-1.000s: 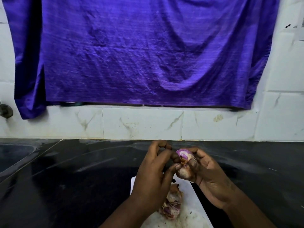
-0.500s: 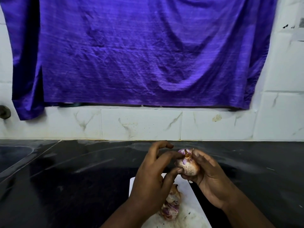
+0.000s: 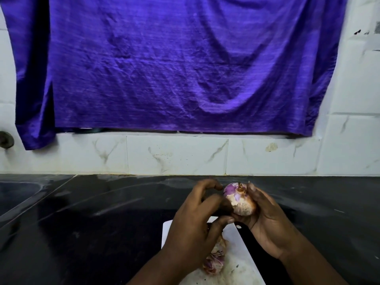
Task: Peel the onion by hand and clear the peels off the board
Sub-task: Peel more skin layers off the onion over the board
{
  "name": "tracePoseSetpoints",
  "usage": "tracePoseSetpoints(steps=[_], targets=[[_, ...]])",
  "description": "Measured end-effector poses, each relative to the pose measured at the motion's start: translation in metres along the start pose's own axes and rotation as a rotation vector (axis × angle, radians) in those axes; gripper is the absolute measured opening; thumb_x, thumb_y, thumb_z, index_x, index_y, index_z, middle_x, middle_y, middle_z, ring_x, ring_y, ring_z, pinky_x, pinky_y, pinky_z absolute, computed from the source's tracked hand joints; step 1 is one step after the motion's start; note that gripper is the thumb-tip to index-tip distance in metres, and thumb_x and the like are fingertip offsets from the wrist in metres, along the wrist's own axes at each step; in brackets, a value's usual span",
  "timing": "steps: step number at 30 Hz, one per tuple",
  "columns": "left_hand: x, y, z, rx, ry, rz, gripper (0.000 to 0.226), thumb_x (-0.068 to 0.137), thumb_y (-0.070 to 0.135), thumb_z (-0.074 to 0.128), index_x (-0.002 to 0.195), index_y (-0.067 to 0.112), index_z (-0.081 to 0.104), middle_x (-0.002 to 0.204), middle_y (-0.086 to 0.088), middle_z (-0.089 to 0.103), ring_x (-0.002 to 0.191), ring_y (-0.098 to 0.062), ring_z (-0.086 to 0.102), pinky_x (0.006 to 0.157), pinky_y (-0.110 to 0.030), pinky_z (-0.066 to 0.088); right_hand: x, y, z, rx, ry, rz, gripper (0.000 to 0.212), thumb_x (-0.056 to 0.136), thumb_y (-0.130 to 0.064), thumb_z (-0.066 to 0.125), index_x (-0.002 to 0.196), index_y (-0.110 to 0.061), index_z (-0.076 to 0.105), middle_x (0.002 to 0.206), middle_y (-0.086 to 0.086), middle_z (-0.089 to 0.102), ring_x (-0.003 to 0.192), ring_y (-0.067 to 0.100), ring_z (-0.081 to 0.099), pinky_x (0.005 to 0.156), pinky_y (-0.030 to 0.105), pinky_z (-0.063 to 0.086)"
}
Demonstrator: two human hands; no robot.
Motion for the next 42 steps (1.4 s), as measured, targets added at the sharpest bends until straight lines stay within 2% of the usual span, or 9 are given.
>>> tracePoseSetpoints(steps=[3,6,16,22,28,31,35,38,42], targets=[[0.002,-0.001,-0.002,-0.009,0.028,-0.005,0.03,0.097,0.029,0.071,0.125,0.035,0.063,0.143,0.022,0.041,0.119,-0.015,0.064,0.078,-0.033,0.065,-0.001,-0.001,0.003,-0.067,-0.024,-0.003,0.074,0.059,-0.061,0.092,0.11,-0.009,0.077,0.105,0.021,0.075,0.087,0.027,0.073,0.066,0.036,0.062],[0.001,-0.004,-0.005,-0.037,-0.013,-0.045,0.027,0.097,0.029,0.07,0.123,0.037,0.064,0.146,0.02,0.039,0.119,-0.018,0.065,0.08,-0.037,0.065,-0.002,0.0,0.006,-0.08,-0.059,0.012,0.065,0.058,-0.061,0.093,0.102,-0.015,0.081,0.093,0.012,0.077,0.074,0.017,0.074,0.056,0.029,0.06],[0.001,0.0,-0.004,0.067,-0.038,-0.009,0.011,0.1,0.036,0.064,0.109,0.03,0.062,0.145,0.02,0.04,0.112,-0.018,0.066,0.079,-0.042,0.063,0.0,0.002,0.003,-0.06,-0.061,0.025,0.064,0.061,-0.058,0.093,0.103,-0.013,0.08,0.093,0.014,0.076,0.072,0.018,0.073,0.056,0.03,0.061],[0.001,0.003,-0.005,-0.006,0.007,-0.021,0.026,0.099,0.026,0.069,0.125,0.031,0.064,0.142,0.02,0.043,0.118,-0.017,0.064,0.08,-0.036,0.065,0.0,0.001,0.003,-0.053,-0.065,0.031,0.065,0.061,-0.056,0.094,0.105,-0.011,0.079,0.093,0.014,0.075,0.071,0.018,0.072,0.054,0.03,0.06],[0.002,0.004,-0.006,0.184,0.074,0.115,0.009,0.094,0.01,0.073,0.1,0.017,0.073,0.11,0.009,0.061,0.1,-0.015,0.062,0.076,-0.038,0.055,0.001,0.003,0.002,-0.067,-0.075,0.043,0.063,0.063,-0.055,0.094,0.105,-0.011,0.079,0.096,0.013,0.076,0.073,0.017,0.072,0.056,0.03,0.06],[0.003,0.005,-0.007,0.23,0.099,0.146,0.007,0.095,0.013,0.071,0.096,0.019,0.073,0.1,0.012,0.062,0.094,-0.012,0.06,0.075,-0.032,0.051,0.001,0.004,0.001,-0.076,-0.072,0.041,0.063,0.065,-0.055,0.093,0.107,-0.01,0.079,0.098,0.014,0.077,0.074,0.017,0.073,0.058,0.031,0.06],[0.004,0.006,-0.006,0.19,0.064,0.135,0.006,0.098,0.021,0.068,0.096,0.021,0.073,0.097,0.014,0.062,0.093,-0.009,0.06,0.076,-0.029,0.05,0.004,0.004,-0.003,-0.02,0.016,0.045,0.069,0.059,-0.054,0.095,0.106,-0.007,0.078,0.099,0.019,0.074,0.075,0.022,0.071,0.059,0.032,0.06],[0.003,0.004,-0.006,0.152,-0.026,0.083,0.006,0.096,0.019,0.072,0.093,0.024,0.071,0.094,0.015,0.061,0.09,-0.008,0.06,0.073,-0.031,0.052,0.005,0.002,-0.004,0.125,0.055,0.052,0.05,0.07,-0.046,0.087,0.101,-0.007,0.08,0.1,0.019,0.074,0.075,0.022,0.074,0.059,0.031,0.063],[0.002,0.001,-0.005,0.192,-0.161,0.0,0.008,0.096,0.021,0.071,0.091,0.026,0.068,0.093,0.013,0.061,0.088,-0.007,0.058,0.073,-0.021,0.047,0.004,-0.004,-0.006,0.273,0.078,0.044,0.035,0.075,-0.039,0.072,0.094,-0.012,0.083,0.102,0.016,0.077,0.072,0.017,0.077,0.05,0.024,0.061]])
Point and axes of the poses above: each hand's wrist, its own x-axis towards the middle knuckle, its own z-axis out of the palm, y = z × x, the point moved 1 cm from there along x, towards the middle knuckle
